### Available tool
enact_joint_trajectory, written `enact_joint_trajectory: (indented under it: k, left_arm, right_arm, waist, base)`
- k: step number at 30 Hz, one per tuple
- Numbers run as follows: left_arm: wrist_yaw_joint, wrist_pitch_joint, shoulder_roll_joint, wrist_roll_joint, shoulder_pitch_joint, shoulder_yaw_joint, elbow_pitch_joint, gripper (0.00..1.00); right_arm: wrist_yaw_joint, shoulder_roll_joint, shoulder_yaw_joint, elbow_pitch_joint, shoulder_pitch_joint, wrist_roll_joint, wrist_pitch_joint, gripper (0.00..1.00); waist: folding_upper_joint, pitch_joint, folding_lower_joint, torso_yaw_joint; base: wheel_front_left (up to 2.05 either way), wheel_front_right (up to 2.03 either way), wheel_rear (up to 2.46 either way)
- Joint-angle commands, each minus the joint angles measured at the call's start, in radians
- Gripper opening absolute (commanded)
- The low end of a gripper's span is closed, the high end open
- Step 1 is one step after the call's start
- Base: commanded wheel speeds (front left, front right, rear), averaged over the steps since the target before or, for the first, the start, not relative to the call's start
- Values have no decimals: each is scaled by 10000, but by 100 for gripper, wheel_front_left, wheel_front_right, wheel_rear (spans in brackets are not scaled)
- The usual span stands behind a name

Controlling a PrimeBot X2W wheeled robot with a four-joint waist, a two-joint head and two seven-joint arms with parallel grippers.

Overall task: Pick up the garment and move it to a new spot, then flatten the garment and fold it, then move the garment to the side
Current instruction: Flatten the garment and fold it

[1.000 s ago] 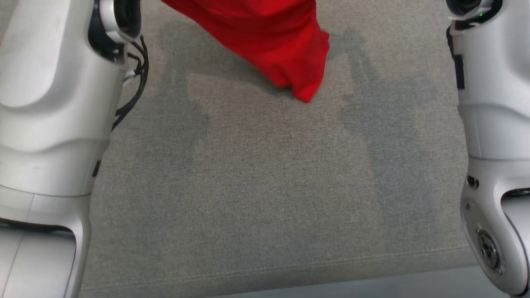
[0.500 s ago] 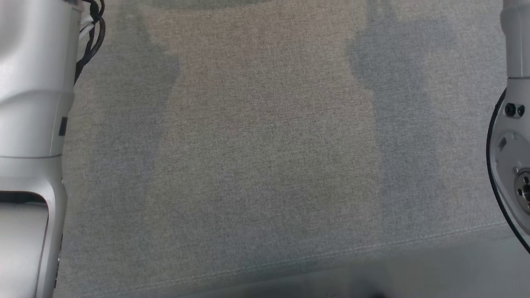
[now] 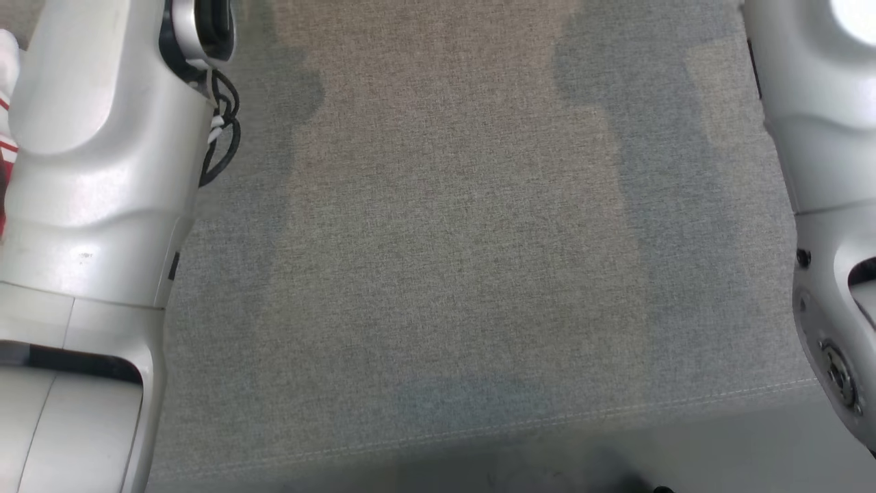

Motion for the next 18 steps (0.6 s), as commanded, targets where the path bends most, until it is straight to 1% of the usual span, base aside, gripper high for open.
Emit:
enact_joint_trajectory:
  k: [1, 4, 8, 11, 14, 16, 18]
  left_arm:
    - [33, -84, 44, 125, 250, -59, -59, 0]
    - [-6, 131, 36, -30, 961, -157, -75, 0]
    - [125, 549, 172, -163, 2128, -344, -328, 0]
    - [289, 1009, 403, -210, 3064, -518, -626, 0]
    - [483, 1651, 601, -280, 3943, -701, -1058, 0]
    - [630, 2074, 726, -407, 4494, -767, -1445, 0]
    - [833, 2425, 989, -255, 5041, -918, -1876, 0]
  right_arm:
    - [-3, -196, 194, -261, 449, 277, 260, 0]
    - [-3, -607, 1038, -1109, 1418, 636, 1169, 0]
    - [-9, -1123, 1333, -2571, 2955, 1330, 2663, 0]
    - [-9, -1393, 1330, -3775, 4204, 1670, 3764, 0]
    - [-9, -1581, 1092, -4873, 5420, 1896, 4793, 0]
    - [-8, -1648, 976, -5484, 6209, 2060, 5421, 0]
    - [-8, -1681, 839, -6044, 6977, 2190, 5978, 0]
  waist:
    - [0, -115, -1, 76]
    - [0, -454, -1, 185]
    - [0, -1061, -1, 278]
    - [0, -1494, -1, 329]
    - [0, -1920, -1, 414]
    - [0, -2213, -1, 482]
    - [0, -2505, -1, 544]
  base:
    - [0, 0, 0]
    - [0, 0, 0]
    - [0, 0, 0]
    - [0, 0, 0]
    - [0, 0, 0]
    - [0, 0, 0]
    - [0, 0, 0]
